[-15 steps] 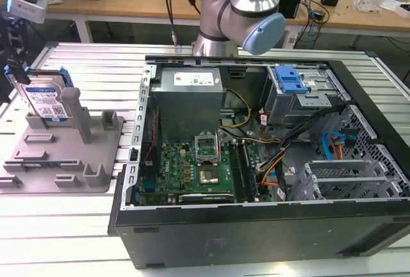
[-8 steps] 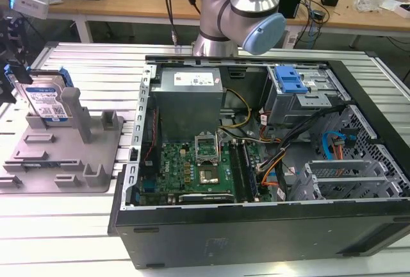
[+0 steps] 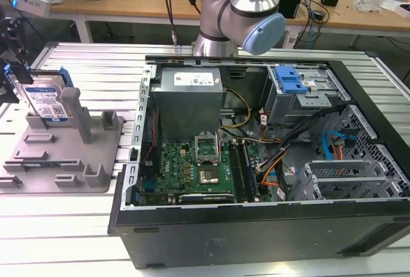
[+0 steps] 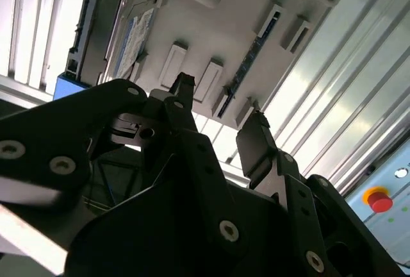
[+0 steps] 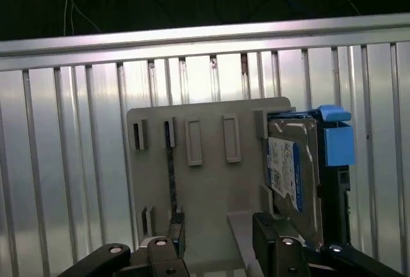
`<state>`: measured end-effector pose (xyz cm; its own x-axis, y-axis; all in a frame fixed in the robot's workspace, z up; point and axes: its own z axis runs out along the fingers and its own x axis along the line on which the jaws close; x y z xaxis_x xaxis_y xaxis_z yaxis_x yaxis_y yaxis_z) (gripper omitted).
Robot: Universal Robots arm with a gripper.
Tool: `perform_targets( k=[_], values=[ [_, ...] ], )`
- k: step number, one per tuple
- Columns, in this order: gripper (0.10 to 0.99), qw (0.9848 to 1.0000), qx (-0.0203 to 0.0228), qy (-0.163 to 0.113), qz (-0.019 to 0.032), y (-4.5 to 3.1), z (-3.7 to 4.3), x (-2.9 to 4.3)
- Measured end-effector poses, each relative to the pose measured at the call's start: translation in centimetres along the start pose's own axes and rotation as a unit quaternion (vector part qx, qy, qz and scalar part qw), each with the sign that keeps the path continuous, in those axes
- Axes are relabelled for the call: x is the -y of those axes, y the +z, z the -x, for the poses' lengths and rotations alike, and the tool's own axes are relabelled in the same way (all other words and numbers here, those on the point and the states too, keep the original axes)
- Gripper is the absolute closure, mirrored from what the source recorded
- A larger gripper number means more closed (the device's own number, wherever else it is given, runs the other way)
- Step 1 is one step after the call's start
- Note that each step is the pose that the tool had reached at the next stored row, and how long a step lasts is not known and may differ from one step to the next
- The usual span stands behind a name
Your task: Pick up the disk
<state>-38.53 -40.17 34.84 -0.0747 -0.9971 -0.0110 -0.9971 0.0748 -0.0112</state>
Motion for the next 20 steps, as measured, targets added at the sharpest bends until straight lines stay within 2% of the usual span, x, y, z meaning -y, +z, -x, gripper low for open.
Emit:
perform_targets(
  k=[3, 5, 10, 16, 17, 18, 20],
  values=[
    [0.545, 1.0000, 0.0000, -0.001, 0.0000, 0.01, 0.41, -0.02],
    [0.545, 1.0000, -0.0005, -0.002, 0.0000, 0.05, 2.00, -0.21],
    [0.545, 1.0000, -0.0004, -0.009, 0.0000, 0.13, 4.00, -0.60],
    [0.545, 0.9998, -0.0003, -0.018, 0.0002, 0.19, 6.84, -1.11],
    [0.545, 0.9998, -0.0003, -0.019, 0.0002, 0.21, 7.40, -1.30],
    [0.545, 0.9998, -0.0002, -0.019, 0.0002, 0.27, 7.86, -1.80],
    [0.545, 0.9998, -0.0003, -0.019, 0.0002, 0.35, 8.12, -2.50]
  ],
)
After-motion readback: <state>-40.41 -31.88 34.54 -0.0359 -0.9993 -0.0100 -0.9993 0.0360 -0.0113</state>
